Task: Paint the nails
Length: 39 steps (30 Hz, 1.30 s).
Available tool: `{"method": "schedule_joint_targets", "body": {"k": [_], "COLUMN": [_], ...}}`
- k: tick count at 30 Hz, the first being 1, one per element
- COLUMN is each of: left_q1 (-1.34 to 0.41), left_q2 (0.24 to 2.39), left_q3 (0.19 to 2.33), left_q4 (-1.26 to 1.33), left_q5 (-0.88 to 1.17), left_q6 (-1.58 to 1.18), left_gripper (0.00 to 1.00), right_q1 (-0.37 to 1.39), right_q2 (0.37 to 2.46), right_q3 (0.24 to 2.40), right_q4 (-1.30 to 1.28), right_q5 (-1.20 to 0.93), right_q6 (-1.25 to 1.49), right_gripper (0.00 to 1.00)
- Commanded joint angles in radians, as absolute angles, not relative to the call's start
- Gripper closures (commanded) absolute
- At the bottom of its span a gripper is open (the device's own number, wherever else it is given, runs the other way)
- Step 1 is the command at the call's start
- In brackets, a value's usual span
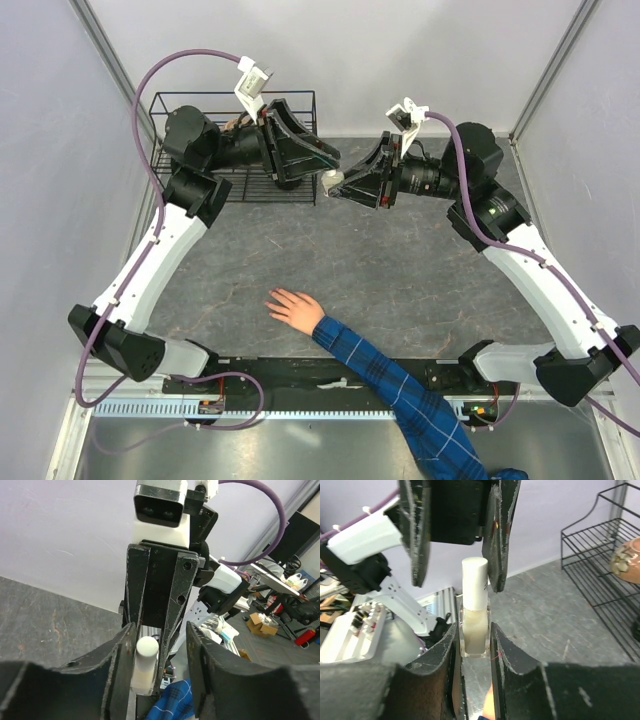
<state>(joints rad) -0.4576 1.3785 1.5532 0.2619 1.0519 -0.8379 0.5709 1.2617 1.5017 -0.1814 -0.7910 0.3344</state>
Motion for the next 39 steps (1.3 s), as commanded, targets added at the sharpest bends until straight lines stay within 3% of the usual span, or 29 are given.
{"method": "schedule_joint_targets", "body": {"k": [1, 2, 5, 7, 9, 11, 13, 14, 15, 16, 19, 24, 25, 26, 27, 29, 31, 32, 34, 39], "left_q1": [-0.457, -0.457, -0.457, -0.457, -0.457, -0.468, -0.511, -0.591, -0.626, -0.655, -0.703, -0.7, -0.698, -0.689, -0.683, -0.642, -0.609, -0.58, -0.558, -0.513], "left_q2": [1.402, 1.404, 1.399, 1.396, 1.391, 1.379, 1.358, 1.348, 1.353, 1.362, 1.422, 1.439, 1.437, 1.434, 1.428, 1.401, 1.379, 1.381, 1.393, 1.362], "left_q3": [1.586, 1.583, 1.572, 1.575, 1.583, 1.641, 1.728, 1.755, 1.772, 1.823, 1.906, 1.891, 1.893, 1.89, 1.884, 1.847, 1.812, 1.809, 1.839, 1.778], "left_q4": [0.354, 0.357, 0.359, 0.347, 0.309, 0.064, -0.277, -0.354, -0.389, -0.423, -0.517, -0.523, -0.522, -0.514, -0.488, -0.437, -0.356, -0.335, -0.321, -0.136], "left_q5": [1.117, 1.123, 1.131, 1.123, 1.092, 0.946, 0.725, 0.457, 0.374, 0.306, 0.227, 0.279, 0.294, 0.351, 0.38, 0.493, 0.553, 0.642, 0.704, 0.874], "left_q6": [-0.914, -0.917, -0.916, -0.908, -0.856, -0.743, -0.492, -0.424, -0.329, -0.306, -0.302, -0.313, -0.31, -0.31, -0.308, -0.324, -0.376, -0.396, -0.44, -0.577], "left_gripper": [0.53, 0.55, 0.89, 0.97, 0.98, 0.98, 0.98, 0.98, 0.98, 0.98, 0.98, 0.98, 0.93, 0.75, 0.65, 0.49, 0.44, 0.3, 0.1, 0.13], "right_q1": [0.548, 0.545, 0.543, 0.541, 0.541, 0.555, 0.695, 0.784, 0.88, 1.066, 1.231, 1.236, 1.233, 1.23, 1.221, 1.158, 1.041, 0.998, 0.88, 0.686], "right_q2": [1.261, 1.262, 1.267, 1.264, 1.259, 1.27, 1.299, 1.314, 1.336, 1.388, 1.484, 1.447, 1.407, 1.382, 1.358, 1.304, 1.267, 1.258, 1.232, 1.213], "right_q3": [1.465, 1.457, 1.437, 1.434, 1.439, 1.477, 1.596, 1.647, 1.74, 1.785, 1.896, 1.815, 1.784, 1.722, 1.695, 1.645, 1.62, 1.602, 1.585, 1.548], "right_q4": [-0.006, 0.041, 0.08, 0.071, 0.052, -0.107, -0.342, -0.398, -0.434, -0.478, -0.506, -0.453, -0.427, -0.404, -0.382, -0.365, -0.377, -0.38, -0.38, -0.382], "right_q5": [-0.893, -0.899, -0.894, -0.868, -0.797, -0.667, -0.278, -0.091, 0.294, 0.481, 0.829, 0.741, 0.647, 0.603, 0.539, 0.38, 0.219, 0.049, -0.093, -0.436], "right_q6": [0.455, 0.471, 0.5, 0.492, 0.453, 0.376, 0.172, 0.105, 0.048, -0.08, -0.234, -0.245, -0.252, -0.242, -0.229, -0.187, -0.117, -0.086, -0.022, 0.069], "right_gripper": [1.0, 1.0, 1.0, 1.0, 1.0, 1.0, 1.0, 1.0, 1.0, 1.0, 1.0, 1.0, 1.0, 1.0, 1.0, 1.0, 1.0, 1.0, 1.0, 1.0]}}
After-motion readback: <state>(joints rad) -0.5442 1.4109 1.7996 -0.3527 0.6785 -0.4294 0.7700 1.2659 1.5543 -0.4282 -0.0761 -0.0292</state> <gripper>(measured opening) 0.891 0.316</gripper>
